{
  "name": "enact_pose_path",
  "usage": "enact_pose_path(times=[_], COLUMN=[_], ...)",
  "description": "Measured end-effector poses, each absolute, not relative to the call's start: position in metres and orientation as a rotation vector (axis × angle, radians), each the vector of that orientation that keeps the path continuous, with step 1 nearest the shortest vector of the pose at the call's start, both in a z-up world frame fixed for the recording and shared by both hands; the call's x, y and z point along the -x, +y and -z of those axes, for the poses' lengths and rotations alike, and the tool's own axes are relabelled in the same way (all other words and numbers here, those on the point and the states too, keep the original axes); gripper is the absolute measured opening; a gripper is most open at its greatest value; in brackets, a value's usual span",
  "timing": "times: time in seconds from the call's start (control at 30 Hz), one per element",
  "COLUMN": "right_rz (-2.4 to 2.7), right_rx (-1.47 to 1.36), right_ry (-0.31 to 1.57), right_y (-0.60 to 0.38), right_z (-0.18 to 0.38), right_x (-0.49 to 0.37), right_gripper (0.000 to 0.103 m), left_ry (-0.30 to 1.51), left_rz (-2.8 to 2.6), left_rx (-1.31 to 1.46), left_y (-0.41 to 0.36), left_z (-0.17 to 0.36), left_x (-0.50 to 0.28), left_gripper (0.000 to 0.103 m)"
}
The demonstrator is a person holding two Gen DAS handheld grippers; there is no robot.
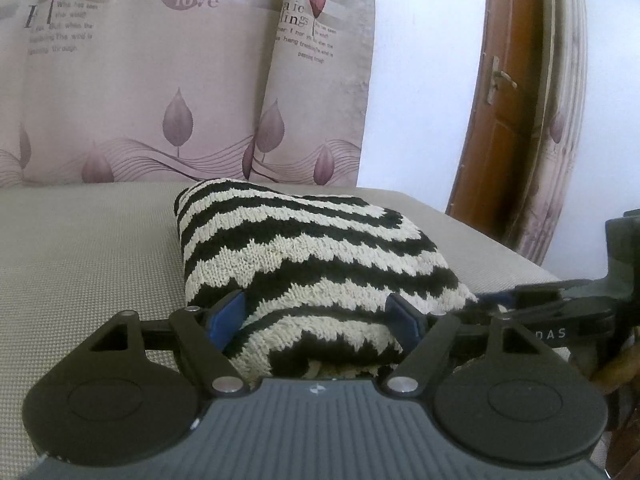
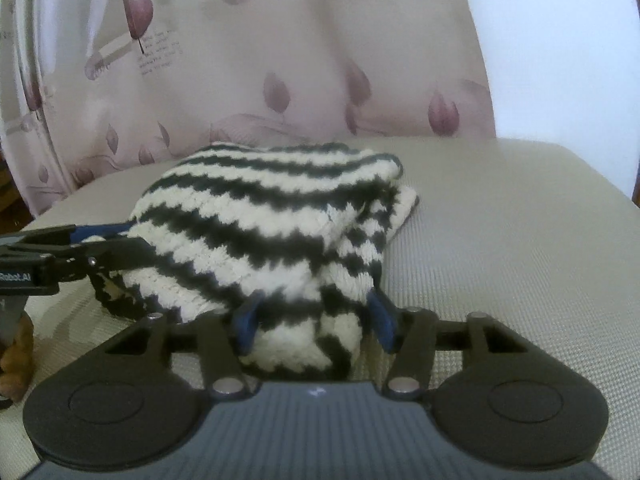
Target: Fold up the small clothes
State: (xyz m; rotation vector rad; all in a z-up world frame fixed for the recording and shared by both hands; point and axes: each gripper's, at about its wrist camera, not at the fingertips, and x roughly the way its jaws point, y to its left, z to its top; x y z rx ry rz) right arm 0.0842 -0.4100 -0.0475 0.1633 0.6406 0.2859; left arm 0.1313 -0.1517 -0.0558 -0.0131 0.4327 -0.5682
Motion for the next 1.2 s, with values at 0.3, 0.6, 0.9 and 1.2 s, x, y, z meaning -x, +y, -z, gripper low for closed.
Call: enact_pose_path(times=[0.3, 0.6, 0.9, 1.2], right_rz=[-0.310, -0.329, -0.339, -0.339], right_rx=[-0.235, -0.275, -0.288, -0.287], right_ry=[0.679, 0.688, 0.687, 0.686], right_y=[-0.418, -0.423, -0.426, -0.426], right_z=[0.053, 0.055, 0.056, 0.057], right_x=[-0.091, -0.093, -0.093, -0.094], right_gripper=[0.065, 0.070, 0.073, 0.073], left_ry=[0.433, 0.434, 0.437, 0.441], left_rz=[0.560, 0.550, 0.545, 0.547], left_rx=[-0.004, -0.032, -0.038, -0.044], left_y=[-0.155, -0.160, -0.161, -0.163], left_z=[0.055, 0.056, 0.056, 0.057], left_x=[-0.132, -0.130, -0.130, -0.130], left_gripper=[0.080, 0.085, 0.088, 0.095])
